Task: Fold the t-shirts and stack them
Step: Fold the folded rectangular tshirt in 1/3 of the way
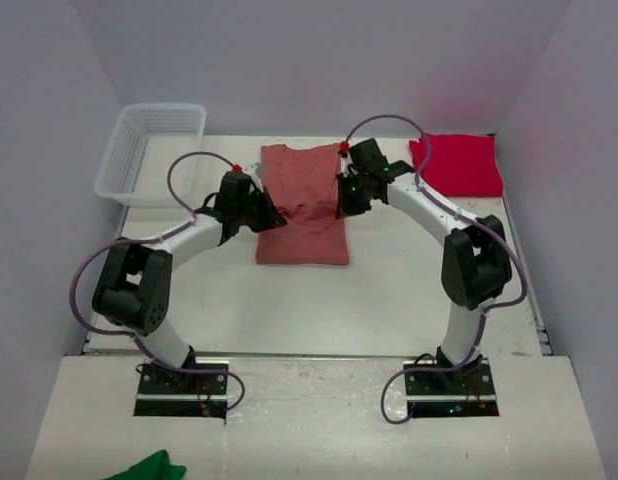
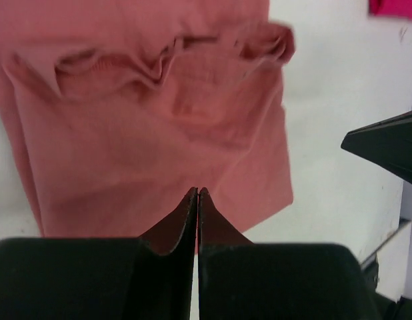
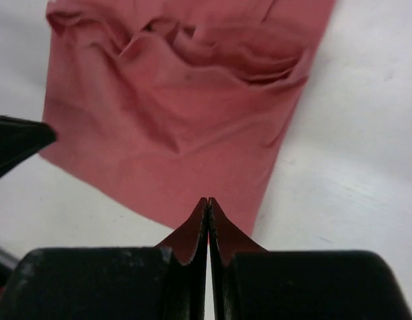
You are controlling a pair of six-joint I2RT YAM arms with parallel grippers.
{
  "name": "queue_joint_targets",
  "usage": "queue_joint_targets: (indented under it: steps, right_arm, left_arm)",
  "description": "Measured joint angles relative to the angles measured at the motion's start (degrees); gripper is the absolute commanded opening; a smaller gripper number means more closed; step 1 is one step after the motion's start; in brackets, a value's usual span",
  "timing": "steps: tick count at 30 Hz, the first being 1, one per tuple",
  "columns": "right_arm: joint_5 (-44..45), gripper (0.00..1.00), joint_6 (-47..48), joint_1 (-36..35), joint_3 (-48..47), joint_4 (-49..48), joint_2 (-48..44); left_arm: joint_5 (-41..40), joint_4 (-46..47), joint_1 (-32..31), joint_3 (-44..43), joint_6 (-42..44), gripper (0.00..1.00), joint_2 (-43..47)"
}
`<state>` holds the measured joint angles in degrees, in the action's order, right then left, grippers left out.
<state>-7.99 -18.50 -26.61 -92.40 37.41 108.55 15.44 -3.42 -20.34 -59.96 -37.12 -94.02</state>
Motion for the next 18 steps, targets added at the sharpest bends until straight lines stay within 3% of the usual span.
queue_joint_targets:
  steps: [4, 10, 18]
  right_arm:
    - [-10.5, 0.00, -2.8, 0.0, 7.7, -4.1, 0.0]
    - [-23.2, 0.00, -6.0, 0.1, 11.1, -10.1, 0.7]
    - [-27.8, 0.00, -8.6, 0.4, 11.1, -13.0, 8.0]
  left_arm:
    - [6.8, 5.8, 0.0, 7.6, -2.8, 0.00, -1.1]
    - [11.9, 13.9, 0.1, 9.8, -4.6, 0.00, -1.1]
    - [12.8, 16.7, 1.1, 10.6, -5.4, 0.00, -1.7]
